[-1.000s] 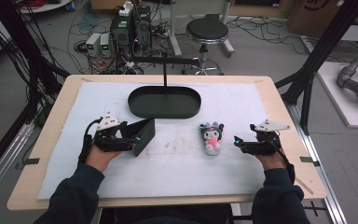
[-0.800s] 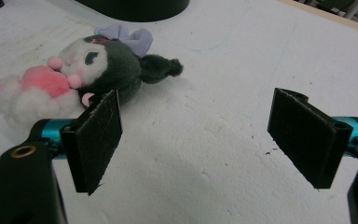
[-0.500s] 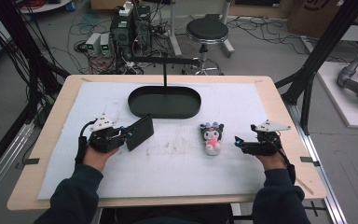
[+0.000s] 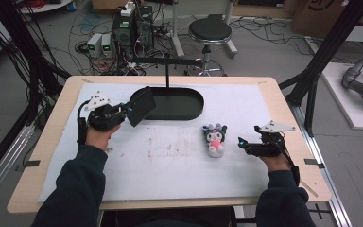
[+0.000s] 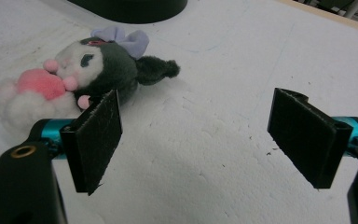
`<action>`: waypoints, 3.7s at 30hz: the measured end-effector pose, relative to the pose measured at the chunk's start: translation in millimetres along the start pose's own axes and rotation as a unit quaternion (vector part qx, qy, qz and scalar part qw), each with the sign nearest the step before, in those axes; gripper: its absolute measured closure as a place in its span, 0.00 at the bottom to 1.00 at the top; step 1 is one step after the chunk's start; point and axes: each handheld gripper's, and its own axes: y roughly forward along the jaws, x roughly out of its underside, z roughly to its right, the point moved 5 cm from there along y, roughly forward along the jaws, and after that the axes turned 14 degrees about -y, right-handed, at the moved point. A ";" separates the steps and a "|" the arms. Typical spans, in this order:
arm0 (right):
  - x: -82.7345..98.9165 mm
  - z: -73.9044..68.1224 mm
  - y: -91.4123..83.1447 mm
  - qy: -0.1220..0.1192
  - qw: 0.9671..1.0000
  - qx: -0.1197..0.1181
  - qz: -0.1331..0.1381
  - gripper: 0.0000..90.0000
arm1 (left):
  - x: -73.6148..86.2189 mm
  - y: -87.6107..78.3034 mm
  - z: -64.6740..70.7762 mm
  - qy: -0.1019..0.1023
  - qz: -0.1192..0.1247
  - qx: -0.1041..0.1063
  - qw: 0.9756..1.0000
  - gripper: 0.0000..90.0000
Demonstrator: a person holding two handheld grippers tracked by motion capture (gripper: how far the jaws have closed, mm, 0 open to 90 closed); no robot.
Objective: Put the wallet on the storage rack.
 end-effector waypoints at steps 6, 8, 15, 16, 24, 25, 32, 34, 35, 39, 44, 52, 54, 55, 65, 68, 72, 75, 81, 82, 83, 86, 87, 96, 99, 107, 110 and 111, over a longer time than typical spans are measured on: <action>0.0 1.4 -0.9 0.004 1.000 0.000 0.005 0.20 | -24.3 25.2 -13.4 0.036 -0.006 -0.026 0.999 0.88; 0.0 1.6 -1.2 0.006 1.000 0.000 0.005 0.20 | -28.5 35.1 -19.7 0.043 -0.008 -0.040 0.998 0.88; 2.5 2.9 -2.4 0.011 1.000 -0.001 0.006 0.20 | -23.2 65.4 -44.0 0.039 -0.033 -0.087 0.995 0.88; 3.4 3.7 -2.4 0.011 1.000 0.000 0.007 0.20 | -21.5 68.2 -47.2 0.035 -0.034 -0.092 0.995 0.88; 6.5 4.4 -2.6 0.016 1.000 -0.001 0.005 0.20 | -16.4 87.8 -56.5 0.051 -0.041 -0.118 0.991 0.88; 6.5 4.4 -2.6 0.016 1.000 -0.001 0.005 0.20 | -15.9 89.2 -57.2 0.053 -0.041 -0.120 0.990 0.88; 6.6 4.0 -2.5 0.016 1.000 -0.001 0.006 0.20 | -6.9 102.1 -67.9 0.059 -0.058 -0.142 0.986 0.88; 6.7 4.1 -2.2 0.018 1.000 -0.001 0.006 0.20 | -2.7 105.1 -68.3 0.062 -0.070 -0.144 0.985 0.87; 6.7 4.1 -2.2 0.018 1.000 -0.001 0.006 0.20 | -1.5 106.5 -67.6 0.059 -0.070 -0.141 0.986 0.87; 7.1 4.2 -2.2 0.019 1.000 -0.001 0.005 0.20 | -0.2 110.0 -62.8 0.018 -0.073 -0.127 0.989 0.75; 6.8 3.1 -3.2 0.015 1.000 -0.001 0.005 0.20 | 0.1 109.5 -51.2 -0.006 -0.087 -0.107 0.990 0.56; 5.3 1.6 -5.0 0.015 1.000 -0.001 0.007 0.20 | 4.0 111.8 -34.2 -0.005 -0.116 -0.091 0.989 0.52; 5.3 1.5 -5.3 0.013 1.000 -0.002 0.007 0.20 | 6.2 113.5 -33.8 -0.010 -0.119 -0.093 0.989 0.52; 5.4 1.6 -5.6 0.013 1.000 -0.002 0.008 0.20 | 6.4 113.5 -33.2 -0.011 -0.119 -0.091 0.989 0.52; 5.6 0.8 -4.9 0.012 1.000 -0.003 0.006 0.20 | 3.6 93.9 -29.5 -0.030 -0.097 -0.073 0.992 0.54; 4.4 -0.1 -4.6 0.009 1.000 -0.003 0.007 0.20 | 10.7 92.1 -33.6 -0.042 -0.118 -0.077 0.989 0.63; 4.3 0.0 -4.2 0.009 1.000 -0.002 0.007 0.20 | 24.8 95.5 -37.1 -0.050 -0.164 -0.076 0.982 0.67; 4.7 -0.2 -3.8 0.011 1.000 -0.003 0.005 0.20 | 33.1 101.7 -36.9 -0.050 -0.190 -0.078 0.978 0.71; 5.0 0.3 -4.6 0.011 1.000 -0.002 0.006 0.20 | 46.4 116.7 -40.4 -0.044 -0.201 -0.098 0.974 0.71; 4.9 0.3 -4.8 0.012 1.000 -0.003 0.006 0.20 | 46.9 117.4 -41.2 -0.043 -0.198 -0.103 0.974 0.71; 4.9 0.7 -5.0 0.011 1.000 -0.001 0.007 0.20 | 45.6 117.0 -41.3 -0.043 -0.192 -0.105 0.975 0.71; 5.8 1.7 -5.4 0.012 1.000 -0.001 0.007 0.20 | 35.5 111.7 -38.6 -0.039 -0.161 -0.100 0.981 0.65; 6.2 1.9 -5.3 0.013 1.000 -0.001 0.006 0.20 | 32.2 109.3 -37.9 -0.039 -0.152 -0.096 0.983 0.63; 3.9 0.8 -5.3 0.006 1.000 -0.001 0.010 0.20 | 7.6 55.9 -38.2 -0.070 -0.067 -0.081 0.992 0.31; 3.2 1.0 -4.8 0.007 1.000 0.001 0.012 0.20 | 7.9 33.4 -37.3 -0.065 -0.045 -0.075 0.994 0.25; 0.2 -0.7 -1.1 0.019 1.000 0.001 0.012 0.20 | 9.0 -12.5 -28.0 0.001 0.026 -0.068 0.997 0.25; -2.3 -1.7 0.4 0.021 1.000 0.003 0.012 0.20 | 14.5 -23.6 -26.7 -0.008 0.034 -0.070 0.997 0.24; -2.8 -2.3 0.9 0.018 1.000 0.003 0.011 0.20 | 16.1 -26.8 -26.6 -0.006 0.038 -0.070 0.997 0.22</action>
